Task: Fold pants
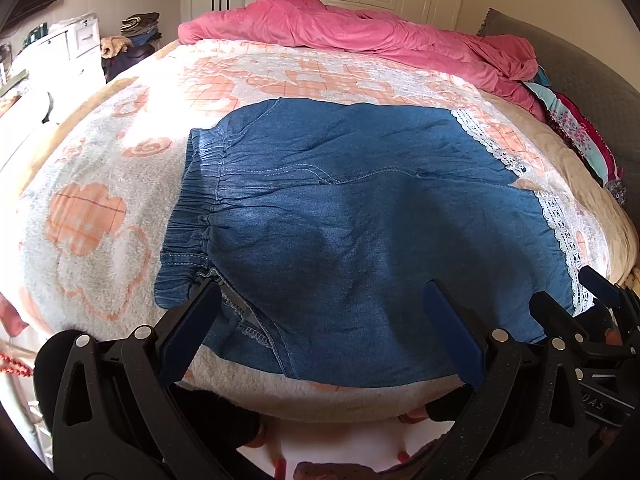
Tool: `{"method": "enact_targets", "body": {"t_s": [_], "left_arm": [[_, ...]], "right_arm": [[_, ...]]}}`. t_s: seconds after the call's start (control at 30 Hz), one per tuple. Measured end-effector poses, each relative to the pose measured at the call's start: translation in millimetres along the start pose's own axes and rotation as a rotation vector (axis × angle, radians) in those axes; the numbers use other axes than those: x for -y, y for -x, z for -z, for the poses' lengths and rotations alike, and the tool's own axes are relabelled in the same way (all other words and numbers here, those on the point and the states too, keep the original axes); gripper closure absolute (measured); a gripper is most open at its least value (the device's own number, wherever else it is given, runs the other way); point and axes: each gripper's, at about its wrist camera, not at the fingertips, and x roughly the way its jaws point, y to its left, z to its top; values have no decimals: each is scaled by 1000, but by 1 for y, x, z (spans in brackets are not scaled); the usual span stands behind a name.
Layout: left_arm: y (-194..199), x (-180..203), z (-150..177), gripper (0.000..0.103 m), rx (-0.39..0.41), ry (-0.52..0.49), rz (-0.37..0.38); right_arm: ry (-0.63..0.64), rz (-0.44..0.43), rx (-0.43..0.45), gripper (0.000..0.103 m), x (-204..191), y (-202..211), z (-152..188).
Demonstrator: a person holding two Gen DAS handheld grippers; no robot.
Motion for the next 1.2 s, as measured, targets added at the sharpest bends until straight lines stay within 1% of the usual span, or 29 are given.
{"method": "enact_targets", "body": {"t_s": [0.9,1.2], "left_arm": [[1,-4,-4,8,-3,3,2],[-7,-8,-6,8,-6,2,11]], "right_arm": [[0,6,-11,4,2,-3,1],[11,-29,-11,4,3,-12,-8]]}}
